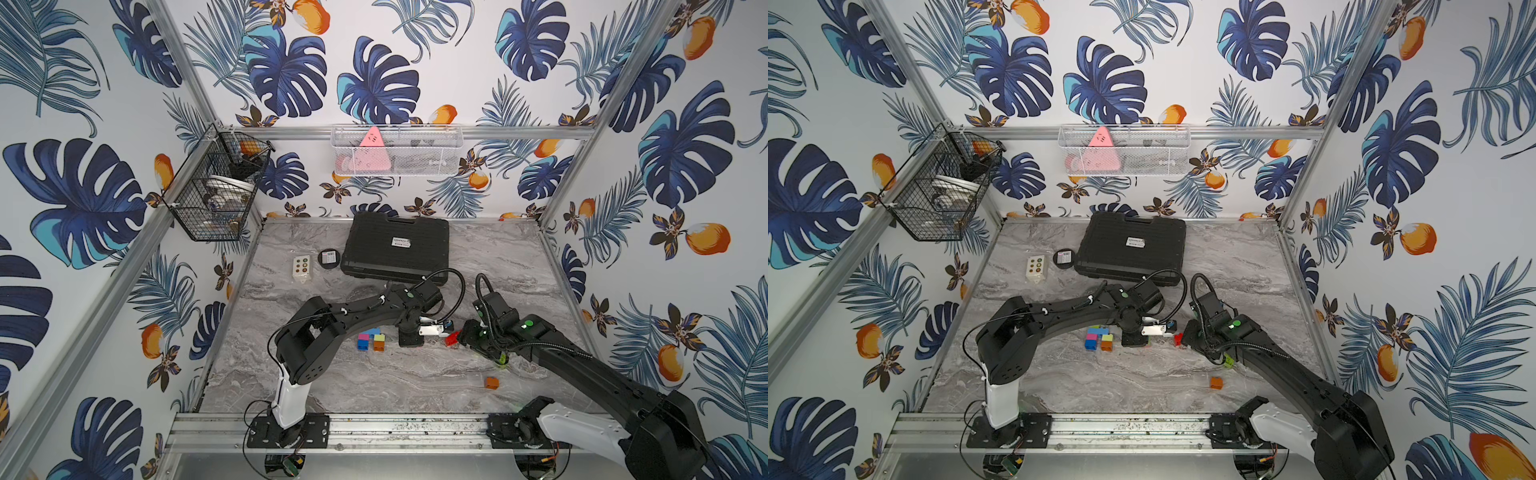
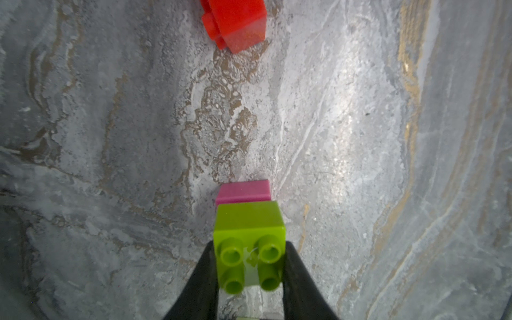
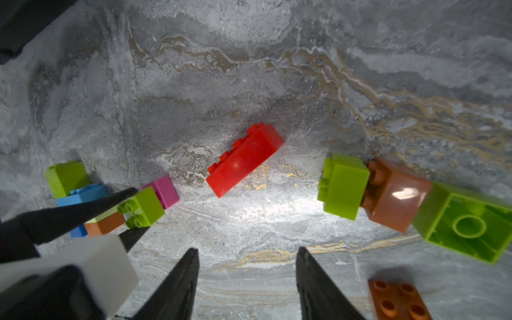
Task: Assemble the letter h with lego
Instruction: Assemble the lego brick at the center of the board.
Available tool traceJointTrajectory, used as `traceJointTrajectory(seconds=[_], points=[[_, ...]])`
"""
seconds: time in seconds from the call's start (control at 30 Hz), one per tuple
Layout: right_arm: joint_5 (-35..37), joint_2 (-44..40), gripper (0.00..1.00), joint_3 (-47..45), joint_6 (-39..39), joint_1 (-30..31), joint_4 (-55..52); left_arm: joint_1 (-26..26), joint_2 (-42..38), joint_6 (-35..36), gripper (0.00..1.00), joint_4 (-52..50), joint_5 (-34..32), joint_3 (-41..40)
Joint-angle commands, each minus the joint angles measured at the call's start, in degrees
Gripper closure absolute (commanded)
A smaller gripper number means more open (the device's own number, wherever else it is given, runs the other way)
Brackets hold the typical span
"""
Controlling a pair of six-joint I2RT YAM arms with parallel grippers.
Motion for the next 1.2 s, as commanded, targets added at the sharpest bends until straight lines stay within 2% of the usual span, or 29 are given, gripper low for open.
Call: traceJointTrajectory(seconds=[0.0, 0.13, 0.3, 0.67, 0.8, 0.87, 0.93, 1.07, 1.17], points=[[-0.15, 0.29, 0.41, 0.17, -0.49, 0.01, 0.40, 0.11, 1.68, -0.79, 0.75, -2.08, -0.41, 0.84], [-0.42, 0.31, 0.41, -0.18, -0.63, 0.00, 0.93, 0.21, 4.58, -0.55, 0.75, -4.46, 2.33, 2.16], [-0.22, -0.65, 0.41, -0.87, -0.51, -0.09, 1.10, 0.51, 7.35, -0.64, 0.76, -4.86, 1.17, 3.27], [1.24, -4.09, 0.42, -1.05, -0.64, -0.27, 0.77, 0.64, 8.08, 1.69, 0.77, -1.55, -1.74, -1.07], [3.94, -4.17, 0.41, -0.49, 1.19, -0.29, -2.30, 1.88, 6.20, 2.14, 0.76, -1.21, -0.10, -2.48], [7.37, -3.94, 0.42, 0.86, 4.30, -0.22, -6.68, 3.05, 4.39, 2.02, 0.76, -0.79, 1.11, -3.31], [11.02, -3.44, 0.42, 1.58, 11.21, 0.08, -12.78, 4.28, 2.83, 1.62, 0.76, -0.69, 1.74, -3.86], [11.52, -5.49, 0.41, 0.20, 20.69, 0.81, -18.20, 5.97, 0.31, 1.83, 0.75, 0.03, 3.40, -5.43], [11.69, -7.59, 0.37, -1.25, 25.69, 0.99, -21.75, 6.26, 0.12, 1.71, 0.69, 1.13, 4.49, -5.89]])
